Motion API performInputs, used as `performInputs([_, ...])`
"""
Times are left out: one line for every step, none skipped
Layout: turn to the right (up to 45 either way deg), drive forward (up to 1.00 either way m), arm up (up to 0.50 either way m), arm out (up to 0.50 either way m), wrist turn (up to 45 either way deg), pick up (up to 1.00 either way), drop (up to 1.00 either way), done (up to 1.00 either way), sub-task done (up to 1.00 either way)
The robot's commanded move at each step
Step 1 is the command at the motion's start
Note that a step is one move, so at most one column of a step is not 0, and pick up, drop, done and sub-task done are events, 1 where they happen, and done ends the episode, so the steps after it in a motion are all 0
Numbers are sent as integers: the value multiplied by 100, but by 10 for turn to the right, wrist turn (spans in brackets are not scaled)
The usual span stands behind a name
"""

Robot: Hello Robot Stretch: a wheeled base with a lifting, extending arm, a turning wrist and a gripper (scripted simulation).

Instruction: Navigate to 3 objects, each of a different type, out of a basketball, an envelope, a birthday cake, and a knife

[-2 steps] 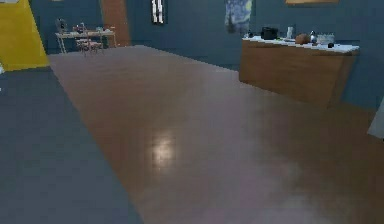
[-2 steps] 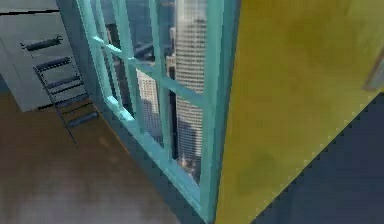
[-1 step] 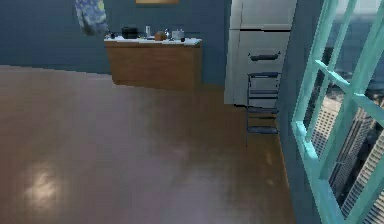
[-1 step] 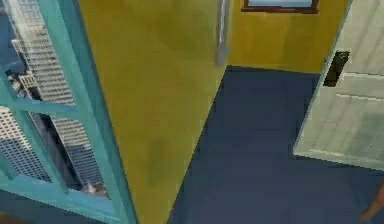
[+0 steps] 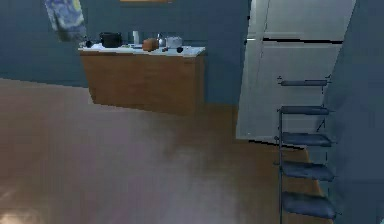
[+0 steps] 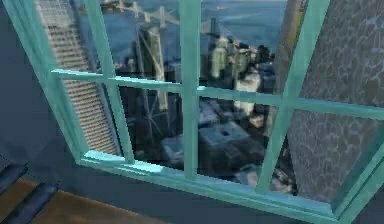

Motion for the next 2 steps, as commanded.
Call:
performInputs([0,100,0,0,0,0,0,0,0])
performInputs([30,0,0,0,0,0,0,0,0])
